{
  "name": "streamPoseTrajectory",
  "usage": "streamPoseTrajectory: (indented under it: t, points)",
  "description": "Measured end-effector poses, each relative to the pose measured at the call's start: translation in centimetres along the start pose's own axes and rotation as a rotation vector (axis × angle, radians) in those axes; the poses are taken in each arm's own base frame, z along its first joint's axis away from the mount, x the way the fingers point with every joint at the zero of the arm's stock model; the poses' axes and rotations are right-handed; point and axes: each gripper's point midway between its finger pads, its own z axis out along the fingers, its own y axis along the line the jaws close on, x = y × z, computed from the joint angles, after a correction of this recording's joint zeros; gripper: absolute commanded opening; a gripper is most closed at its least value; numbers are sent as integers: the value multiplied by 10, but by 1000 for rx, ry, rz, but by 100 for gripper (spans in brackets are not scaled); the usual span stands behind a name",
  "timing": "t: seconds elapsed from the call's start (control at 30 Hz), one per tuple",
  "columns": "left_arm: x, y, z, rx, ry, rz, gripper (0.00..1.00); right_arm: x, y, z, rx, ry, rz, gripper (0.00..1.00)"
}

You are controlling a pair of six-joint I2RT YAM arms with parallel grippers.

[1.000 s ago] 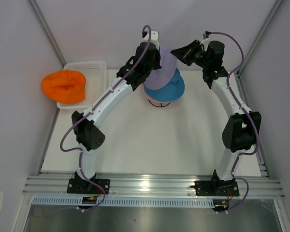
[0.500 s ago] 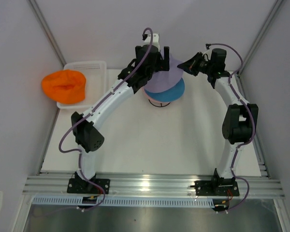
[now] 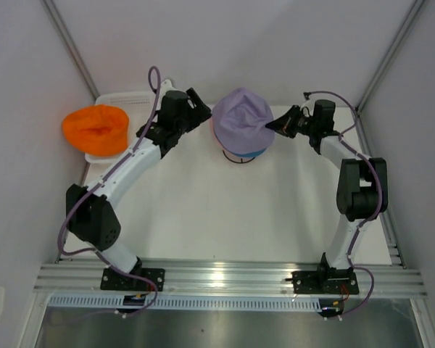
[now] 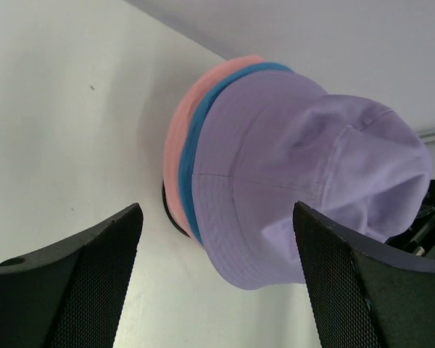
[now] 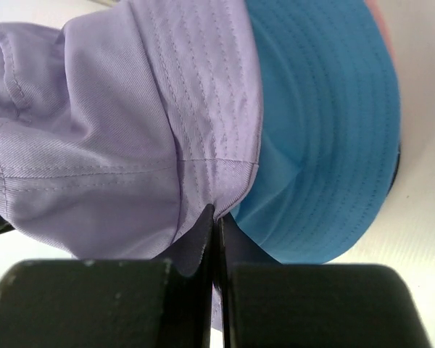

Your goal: Stack the hats

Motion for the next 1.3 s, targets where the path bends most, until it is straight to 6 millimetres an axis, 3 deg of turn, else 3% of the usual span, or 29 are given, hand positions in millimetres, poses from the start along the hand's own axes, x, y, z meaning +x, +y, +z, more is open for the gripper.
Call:
streamPoseTrajectory:
  t: [0.13,0.43,0.7,1.1,1.3]
  points:
    - [17,8,19,51,69,-105,87,-1,-5,-2,-18,-35,-4,0]
    - [36,-19,60,227,136,-229,82,-8,-1,-2,-47,-69,9,0]
    - [58,-1,97,226,177,-279,81,-12,-11,8,-57,-73,11,0]
    - [62,-3,116,323,161,-349,78,-18,-13,13,-67,-73,14,0]
    - [69,16,116,357,130,-393,80,-20,-16,16,-68,-65,15,0]
